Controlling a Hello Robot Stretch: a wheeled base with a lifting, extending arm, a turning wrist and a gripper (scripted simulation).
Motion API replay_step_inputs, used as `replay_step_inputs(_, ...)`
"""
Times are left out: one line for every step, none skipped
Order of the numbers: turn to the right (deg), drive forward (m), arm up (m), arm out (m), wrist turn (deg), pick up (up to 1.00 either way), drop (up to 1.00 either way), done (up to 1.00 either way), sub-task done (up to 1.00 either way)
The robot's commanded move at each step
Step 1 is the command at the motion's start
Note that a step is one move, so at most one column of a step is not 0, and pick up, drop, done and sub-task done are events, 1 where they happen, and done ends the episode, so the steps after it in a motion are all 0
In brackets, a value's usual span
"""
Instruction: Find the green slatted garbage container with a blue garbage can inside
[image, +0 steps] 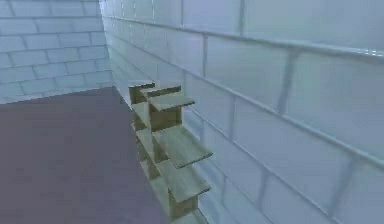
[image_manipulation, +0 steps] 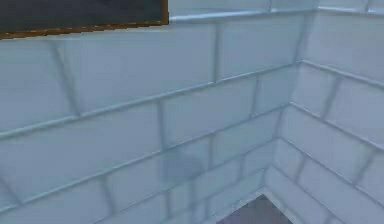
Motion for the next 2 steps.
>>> replay_step_inputs(-42.0, 0.0, 0.0, 0.0, 0.0, 0.0, 0.0, 0.0, 0.0)
replay_step_inputs(0.0, 1.0, 0.0, 0.0, 0.0, 0.0, 0.0, 0.0, 0.0)
